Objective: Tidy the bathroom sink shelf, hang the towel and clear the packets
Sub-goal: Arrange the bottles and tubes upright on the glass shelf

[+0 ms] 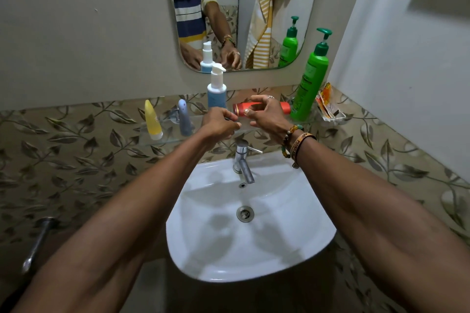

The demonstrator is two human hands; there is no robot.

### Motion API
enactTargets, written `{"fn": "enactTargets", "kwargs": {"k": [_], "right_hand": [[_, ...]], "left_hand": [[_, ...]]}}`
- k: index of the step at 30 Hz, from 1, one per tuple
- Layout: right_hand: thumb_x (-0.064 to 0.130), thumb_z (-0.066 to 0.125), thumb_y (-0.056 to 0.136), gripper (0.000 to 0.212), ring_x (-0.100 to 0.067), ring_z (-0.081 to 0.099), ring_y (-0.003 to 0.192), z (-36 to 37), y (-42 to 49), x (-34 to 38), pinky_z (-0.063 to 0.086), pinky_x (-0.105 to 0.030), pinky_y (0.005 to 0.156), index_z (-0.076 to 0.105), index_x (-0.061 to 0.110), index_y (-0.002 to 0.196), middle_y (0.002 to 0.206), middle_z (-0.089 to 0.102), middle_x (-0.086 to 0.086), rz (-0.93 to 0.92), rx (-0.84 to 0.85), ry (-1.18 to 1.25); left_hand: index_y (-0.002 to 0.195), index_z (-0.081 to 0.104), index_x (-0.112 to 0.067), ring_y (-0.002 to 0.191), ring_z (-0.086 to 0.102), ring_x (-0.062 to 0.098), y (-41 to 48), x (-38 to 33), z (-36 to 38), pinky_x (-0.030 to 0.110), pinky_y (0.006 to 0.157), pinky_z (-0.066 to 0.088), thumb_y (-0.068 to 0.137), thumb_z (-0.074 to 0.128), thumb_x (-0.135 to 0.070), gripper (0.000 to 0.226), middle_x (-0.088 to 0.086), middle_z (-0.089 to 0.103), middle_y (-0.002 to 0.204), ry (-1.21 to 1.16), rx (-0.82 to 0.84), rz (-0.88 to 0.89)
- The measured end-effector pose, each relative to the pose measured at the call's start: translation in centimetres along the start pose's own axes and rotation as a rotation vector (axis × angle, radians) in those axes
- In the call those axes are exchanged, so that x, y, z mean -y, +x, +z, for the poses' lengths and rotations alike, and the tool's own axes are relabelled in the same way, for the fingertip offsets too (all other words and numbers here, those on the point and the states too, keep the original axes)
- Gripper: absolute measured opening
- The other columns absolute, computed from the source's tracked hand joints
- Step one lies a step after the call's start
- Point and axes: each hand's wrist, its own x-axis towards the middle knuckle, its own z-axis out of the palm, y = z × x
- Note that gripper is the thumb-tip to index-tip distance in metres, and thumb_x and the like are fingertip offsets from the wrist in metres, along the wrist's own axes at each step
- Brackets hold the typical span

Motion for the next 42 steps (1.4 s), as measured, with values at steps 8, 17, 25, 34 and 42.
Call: {"fn": "enactTargets", "kwargs": {"k": [8,17,25,34,42], "right_hand": [[0.004,0.071,0.088,0.053,-0.029,0.062,0.112,-2.7,2.3,-0.7,0.056,-0.049,0.093,0.052,0.005,0.136,0.117,0.060,-0.013,-0.032,0.001,-0.024],[0.008,0.072,0.088,0.044,-0.023,0.062,0.109,-6.2,5.4,-1.4,0.055,-0.043,0.094,0.057,0.007,0.129,0.111,0.063,-0.004,-0.120,0.048,-0.123],[0.013,0.065,0.092,0.043,-0.025,0.057,0.124,-6.9,7.6,-2.4,0.047,-0.042,0.105,0.057,0.010,0.134,0.134,0.061,-0.011,-0.276,0.099,-0.563],[0.015,0.059,0.093,0.051,-0.032,0.048,0.133,-6.4,9.0,-2.4,0.041,-0.044,0.109,0.049,0.009,0.143,0.145,0.052,-0.014,-0.283,0.199,-0.809],[0.009,0.056,0.092,0.045,-0.033,0.052,0.126,-5.5,9.9,-3.3,0.045,-0.046,0.103,0.053,0.008,0.137,0.138,0.058,-0.013,-0.215,0.219,-0.837]], "left_hand": [[0.102,0.069,-0.002,0.081,0.062,0.022,1.4,-1.3,3.1,0.041,0.086,0.060,0.087,0.072,-0.002,0.016,0.016,0.066,0.096,0.001,0.019,-0.007],[0.094,0.068,-0.013,0.098,0.069,0.032,3.7,-3.1,6.4,0.048,0.086,0.060,0.087,0.072,-0.005,0.012,0.015,0.068,0.109,0.082,-0.198,-0.024],[0.109,0.055,-0.009,0.105,0.063,0.029,5.3,-3.7,8.6,0.050,0.092,0.057,0.090,0.066,-0.007,0.022,0.010,0.058,0.105,0.008,-0.256,-0.177],[0.117,0.056,0.004,0.111,0.061,0.027,6.8,-3.5,8.6,0.037,0.087,0.059,0.092,0.066,-0.006,0.029,0.014,0.057,0.120,-0.202,-0.257,-0.262],[0.124,0.051,0.003,0.107,0.062,0.026,7.5,-2.7,8.4,0.039,0.086,0.059,0.091,0.062,-0.001,0.035,0.015,0.059,0.120,-0.170,-0.304,-0.311]]}}
